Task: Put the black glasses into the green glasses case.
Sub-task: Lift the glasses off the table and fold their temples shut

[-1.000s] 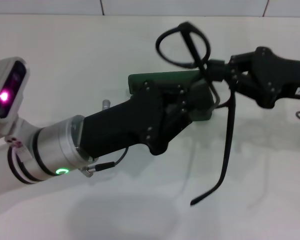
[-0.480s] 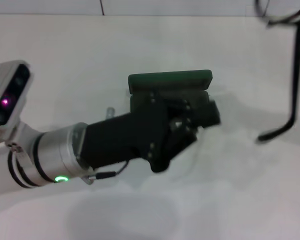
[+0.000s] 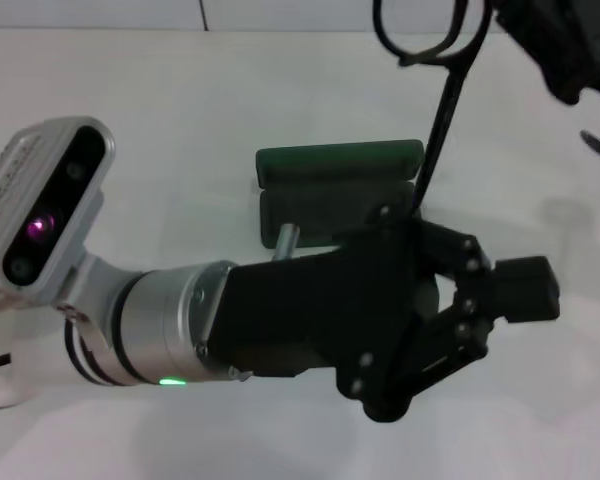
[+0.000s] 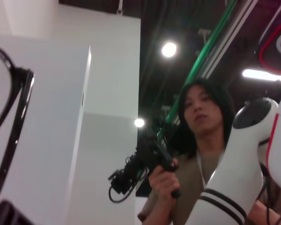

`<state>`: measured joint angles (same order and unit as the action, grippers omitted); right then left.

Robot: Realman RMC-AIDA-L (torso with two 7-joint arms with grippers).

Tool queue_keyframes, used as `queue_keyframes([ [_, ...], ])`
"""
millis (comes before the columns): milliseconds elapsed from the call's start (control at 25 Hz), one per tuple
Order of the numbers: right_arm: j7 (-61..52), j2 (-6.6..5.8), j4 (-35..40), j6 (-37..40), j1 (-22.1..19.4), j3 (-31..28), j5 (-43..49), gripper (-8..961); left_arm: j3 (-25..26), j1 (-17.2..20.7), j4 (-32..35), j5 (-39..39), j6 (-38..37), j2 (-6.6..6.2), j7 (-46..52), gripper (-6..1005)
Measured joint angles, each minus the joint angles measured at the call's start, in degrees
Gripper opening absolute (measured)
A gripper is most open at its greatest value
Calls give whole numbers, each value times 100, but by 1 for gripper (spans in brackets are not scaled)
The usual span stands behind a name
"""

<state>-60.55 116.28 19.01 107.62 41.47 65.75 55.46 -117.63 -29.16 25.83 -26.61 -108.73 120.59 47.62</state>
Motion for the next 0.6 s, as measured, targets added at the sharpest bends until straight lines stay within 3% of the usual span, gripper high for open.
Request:
queue_keyframes([
  [600,299,0,-55,-483,-178,995,-251,36,-7,459,-141,928,-115,-13,54,41],
])
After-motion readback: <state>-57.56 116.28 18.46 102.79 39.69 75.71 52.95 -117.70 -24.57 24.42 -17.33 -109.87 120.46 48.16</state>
